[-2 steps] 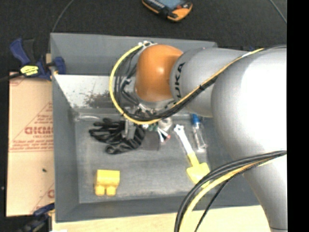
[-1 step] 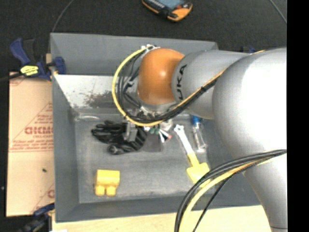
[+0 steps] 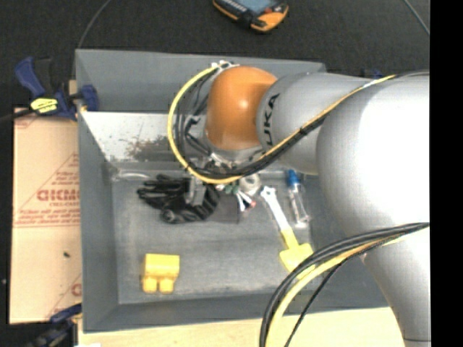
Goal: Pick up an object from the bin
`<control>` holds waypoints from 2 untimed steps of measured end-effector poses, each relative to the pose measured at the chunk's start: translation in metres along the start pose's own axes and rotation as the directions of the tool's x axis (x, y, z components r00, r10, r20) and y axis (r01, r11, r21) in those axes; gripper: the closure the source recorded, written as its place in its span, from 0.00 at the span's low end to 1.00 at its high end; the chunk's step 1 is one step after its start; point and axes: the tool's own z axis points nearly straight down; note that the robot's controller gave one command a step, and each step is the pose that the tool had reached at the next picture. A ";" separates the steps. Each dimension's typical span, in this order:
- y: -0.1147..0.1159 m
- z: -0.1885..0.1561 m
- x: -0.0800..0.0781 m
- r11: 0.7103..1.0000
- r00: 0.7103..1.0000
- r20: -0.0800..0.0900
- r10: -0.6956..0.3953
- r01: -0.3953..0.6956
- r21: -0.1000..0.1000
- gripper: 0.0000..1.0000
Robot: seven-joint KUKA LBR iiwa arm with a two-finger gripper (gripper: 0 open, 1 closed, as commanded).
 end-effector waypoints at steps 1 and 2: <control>0.001 0.000 0.003 1.000 1.000 0.001 0.014 -0.014 -0.001 1.00; 0.046 -0.032 0.015 0.993 0.993 0.006 -0.115 0.115 -0.001 1.00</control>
Offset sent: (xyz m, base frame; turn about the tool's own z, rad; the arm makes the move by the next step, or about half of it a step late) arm -0.0222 0.0440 0.0294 -0.1144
